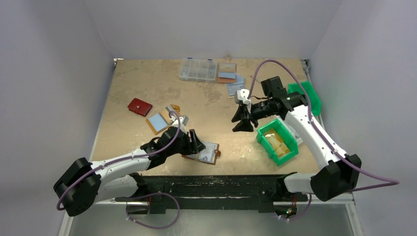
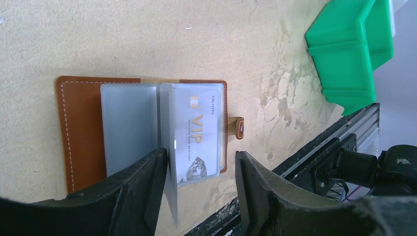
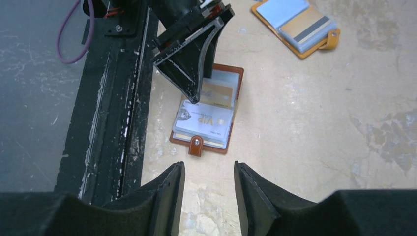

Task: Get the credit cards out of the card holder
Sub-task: Remove the credit card from the card holder.

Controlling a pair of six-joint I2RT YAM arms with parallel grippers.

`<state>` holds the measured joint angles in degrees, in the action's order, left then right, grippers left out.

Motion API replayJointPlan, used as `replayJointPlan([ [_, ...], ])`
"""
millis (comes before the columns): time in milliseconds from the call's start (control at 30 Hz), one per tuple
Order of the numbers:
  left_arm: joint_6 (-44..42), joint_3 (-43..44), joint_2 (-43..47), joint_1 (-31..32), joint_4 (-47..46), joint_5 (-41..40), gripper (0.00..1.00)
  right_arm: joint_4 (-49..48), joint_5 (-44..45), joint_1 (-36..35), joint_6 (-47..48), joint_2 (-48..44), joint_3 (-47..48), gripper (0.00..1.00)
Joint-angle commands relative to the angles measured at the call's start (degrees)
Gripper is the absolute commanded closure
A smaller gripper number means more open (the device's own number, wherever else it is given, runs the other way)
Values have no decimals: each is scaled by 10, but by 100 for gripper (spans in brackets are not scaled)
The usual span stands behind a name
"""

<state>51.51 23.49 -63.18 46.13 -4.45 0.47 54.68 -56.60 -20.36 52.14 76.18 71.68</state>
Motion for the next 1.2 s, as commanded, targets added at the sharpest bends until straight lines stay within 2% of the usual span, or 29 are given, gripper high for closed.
replayJointPlan([
  [0,7,-15,2,-3,-59,20,44,-25,-30,-2,-27,-31,-24,50],
  [167,9,-16,-3,-3,-77,30,44,-94,-56,21,-52,-68,-100,48],
  [367,12,-16,-2,-3,-75,25,45,-141,-72,36,-57,-102,-162,40],
  [500,13,-9,-5,-4,-45,6,53,-145,-71,39,-55,-103,-169,40],
  [833,-16,38,-24,-4,74,-46,59,-145,-72,41,-50,-101,-176,39],
  [1100,-34,58,-38,-4,86,-54,63,-148,-73,41,-51,-100,-182,39],
  [1167,-39,64,-45,-4,85,-54,67,-148,-73,41,-51,-101,-184,39],
])
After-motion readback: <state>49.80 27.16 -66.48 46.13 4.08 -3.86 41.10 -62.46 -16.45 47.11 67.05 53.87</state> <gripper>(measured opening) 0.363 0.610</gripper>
